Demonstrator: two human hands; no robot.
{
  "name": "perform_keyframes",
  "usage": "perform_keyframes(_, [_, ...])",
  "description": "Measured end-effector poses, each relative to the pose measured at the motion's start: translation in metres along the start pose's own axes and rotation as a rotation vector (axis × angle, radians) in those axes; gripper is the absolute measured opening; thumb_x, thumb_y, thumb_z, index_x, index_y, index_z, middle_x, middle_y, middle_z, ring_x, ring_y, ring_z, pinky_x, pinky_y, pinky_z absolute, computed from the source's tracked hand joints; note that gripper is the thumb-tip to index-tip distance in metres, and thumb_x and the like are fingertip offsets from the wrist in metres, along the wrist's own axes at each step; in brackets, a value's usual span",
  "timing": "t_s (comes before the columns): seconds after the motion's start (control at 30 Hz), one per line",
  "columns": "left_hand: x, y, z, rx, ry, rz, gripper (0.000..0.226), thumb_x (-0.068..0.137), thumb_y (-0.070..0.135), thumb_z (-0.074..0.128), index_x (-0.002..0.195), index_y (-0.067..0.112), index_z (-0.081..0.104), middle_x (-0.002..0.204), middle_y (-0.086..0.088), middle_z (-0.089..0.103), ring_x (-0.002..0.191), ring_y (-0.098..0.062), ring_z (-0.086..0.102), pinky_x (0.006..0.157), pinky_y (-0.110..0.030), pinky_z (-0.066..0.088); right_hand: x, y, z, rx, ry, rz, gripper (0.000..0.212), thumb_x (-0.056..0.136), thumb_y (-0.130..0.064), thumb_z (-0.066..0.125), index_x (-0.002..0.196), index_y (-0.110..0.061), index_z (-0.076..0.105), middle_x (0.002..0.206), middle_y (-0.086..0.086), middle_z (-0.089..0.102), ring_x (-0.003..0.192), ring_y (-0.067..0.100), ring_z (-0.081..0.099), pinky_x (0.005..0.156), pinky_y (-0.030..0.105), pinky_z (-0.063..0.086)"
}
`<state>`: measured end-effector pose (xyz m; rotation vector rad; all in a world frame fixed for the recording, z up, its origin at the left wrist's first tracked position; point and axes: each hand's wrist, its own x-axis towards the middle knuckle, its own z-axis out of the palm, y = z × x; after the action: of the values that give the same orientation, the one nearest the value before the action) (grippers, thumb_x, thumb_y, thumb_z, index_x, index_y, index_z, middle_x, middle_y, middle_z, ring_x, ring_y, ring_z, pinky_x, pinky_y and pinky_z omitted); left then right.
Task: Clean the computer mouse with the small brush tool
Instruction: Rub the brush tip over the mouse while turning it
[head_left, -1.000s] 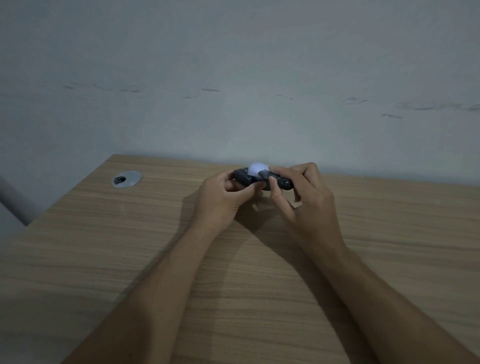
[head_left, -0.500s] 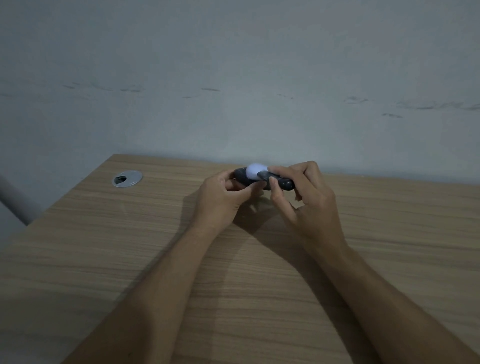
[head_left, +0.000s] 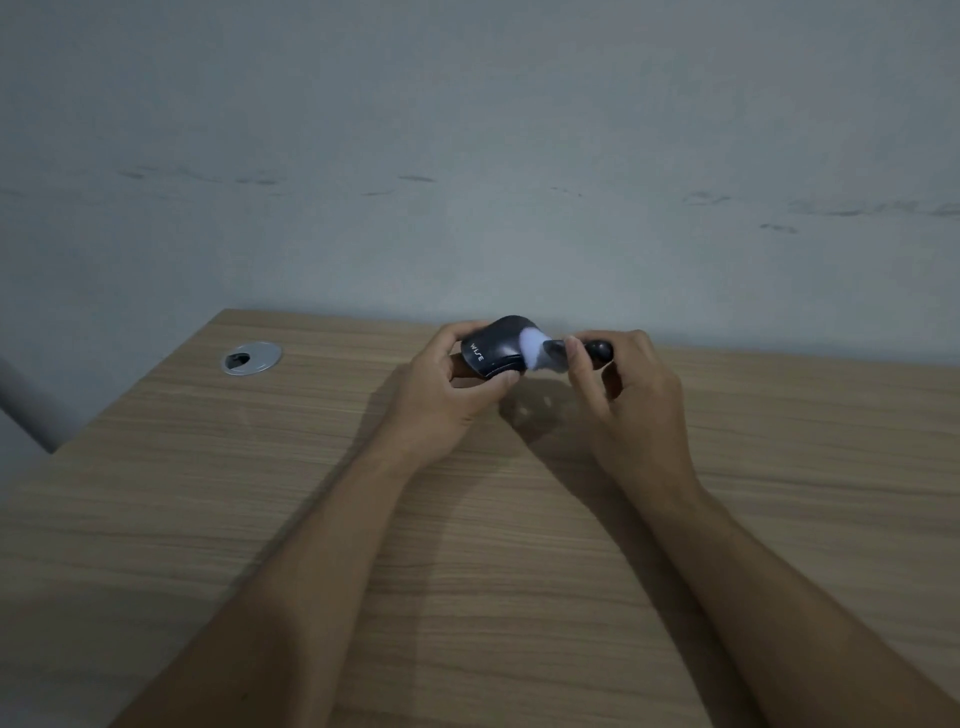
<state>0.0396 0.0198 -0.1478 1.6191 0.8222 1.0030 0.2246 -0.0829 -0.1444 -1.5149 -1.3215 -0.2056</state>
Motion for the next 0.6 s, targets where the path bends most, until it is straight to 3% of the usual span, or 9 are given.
perform_keyframes(0.1, [-0.003,0.002,-0.001,0.057,-0.057,0.052,0.062,0.091,0.006,0.089,0.145,0.024,0.063,0.135,0.001,0.078,0.117,-0.011,0.078,0.101,-0.028,0.060,0.002,0.007,-0.004,-0.026,0.033,0.094,0.023,0.109,-0.035,0.067,0.118,-0.019,0.081,0.101,0.002,0.070,0.077,-0.007,0.060,0.074,0.001,0.039])
perform_keyframes(0.23, [-0.006,0.003,0.002,0.179,-0.108,0.095,0.065,0.091,0.010,0.090,0.145,0.034,0.063,0.136,0.011,0.077,0.126,-0.012,0.073,0.110,-0.041,0.059,0.002,0.002,-0.004,0.059,0.025,0.089,0.023,0.109,-0.033,0.068,0.124,-0.020,0.080,0.103,0.001,0.070,0.077,0.010,0.065,0.073,0.006,0.043])
perform_keyframes(0.33, [-0.004,0.000,0.001,0.209,-0.059,0.102,0.069,0.090,-0.002,0.082,0.144,0.035,0.062,0.134,0.009,0.077,0.124,-0.014,0.074,0.109,-0.050,0.061,0.000,-0.005,-0.003,0.100,-0.035,-0.029,0.021,0.109,-0.029,0.068,0.121,-0.016,0.079,0.103,-0.004,0.070,0.079,-0.003,0.063,0.076,0.009,0.042])
perform_keyframes(0.43, [-0.004,0.001,0.000,0.187,-0.031,0.108,0.072,0.089,-0.010,0.078,0.143,0.034,0.064,0.136,0.011,0.076,0.125,-0.012,0.074,0.109,-0.047,0.061,-0.002,-0.005,0.000,0.059,-0.060,-0.082,0.017,0.109,-0.026,0.069,0.108,-0.011,0.077,0.093,-0.005,0.065,0.078,-0.008,0.056,0.073,0.007,0.038])
perform_keyframes(0.6, [-0.002,-0.002,0.000,0.162,-0.022,0.107,0.068,0.089,0.002,0.087,0.145,0.032,0.061,0.139,0.011,0.075,0.127,-0.016,0.072,0.115,-0.049,0.056,0.003,0.007,-0.002,0.002,0.055,0.065,0.024,0.110,-0.033,0.066,0.111,-0.013,0.078,0.096,0.002,0.072,0.076,0.008,0.061,0.073,0.005,0.040])
